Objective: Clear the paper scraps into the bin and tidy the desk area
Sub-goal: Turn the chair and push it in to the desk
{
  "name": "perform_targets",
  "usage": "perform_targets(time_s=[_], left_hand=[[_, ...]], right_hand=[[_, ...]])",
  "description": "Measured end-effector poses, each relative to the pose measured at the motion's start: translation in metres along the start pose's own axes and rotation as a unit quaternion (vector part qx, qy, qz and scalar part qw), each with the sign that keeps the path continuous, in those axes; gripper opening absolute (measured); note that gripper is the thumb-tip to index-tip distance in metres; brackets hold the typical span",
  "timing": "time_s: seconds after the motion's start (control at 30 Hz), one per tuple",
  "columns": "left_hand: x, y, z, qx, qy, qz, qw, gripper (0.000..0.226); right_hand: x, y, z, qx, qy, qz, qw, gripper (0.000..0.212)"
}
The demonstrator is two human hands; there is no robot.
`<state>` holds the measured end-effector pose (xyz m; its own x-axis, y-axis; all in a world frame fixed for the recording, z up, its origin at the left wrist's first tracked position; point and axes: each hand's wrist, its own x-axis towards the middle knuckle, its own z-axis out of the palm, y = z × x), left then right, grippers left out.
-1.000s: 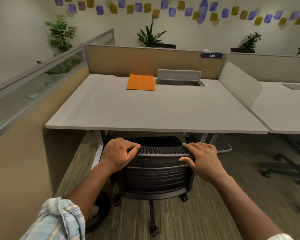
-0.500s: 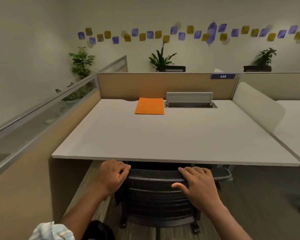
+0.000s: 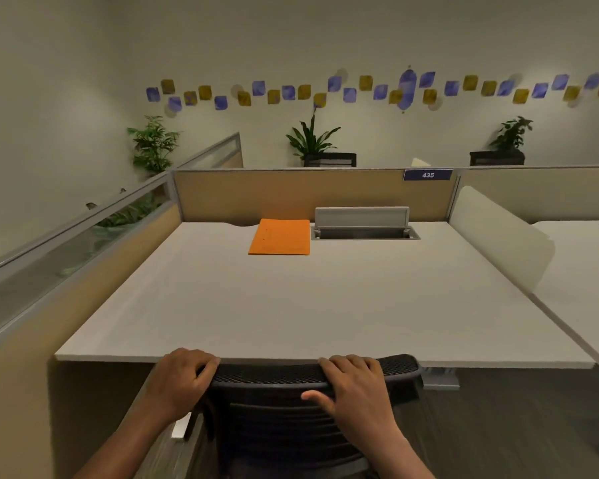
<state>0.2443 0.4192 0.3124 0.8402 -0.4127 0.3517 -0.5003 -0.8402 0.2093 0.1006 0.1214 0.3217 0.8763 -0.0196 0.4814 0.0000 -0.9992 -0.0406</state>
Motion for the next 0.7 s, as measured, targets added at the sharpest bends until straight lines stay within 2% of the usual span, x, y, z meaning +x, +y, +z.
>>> perform_targets(time_s=[0.27, 0.47, 0.7], left_hand=[[0.021, 0.009, 0.000, -0.015, -0.043, -0.057, 0.997, 0.046], [0.028, 0.017, -0.003, -0.021, -0.002, -0.081, 0.997, 0.048], [0.036, 0.014, -0.008, -0.043, -0.002, -0.066, 0.997, 0.054]], right_hand=[[0.017, 0.007, 0.011, -0.021, -0.003, 0.012, 1.000, 0.063], [0.030, 0.003, 0.016, -0.005, -0.009, 0.057, 0.998, 0.061], [0.040, -0.009, 0.021, -0.002, 0.013, 0.107, 0.994, 0.053]])
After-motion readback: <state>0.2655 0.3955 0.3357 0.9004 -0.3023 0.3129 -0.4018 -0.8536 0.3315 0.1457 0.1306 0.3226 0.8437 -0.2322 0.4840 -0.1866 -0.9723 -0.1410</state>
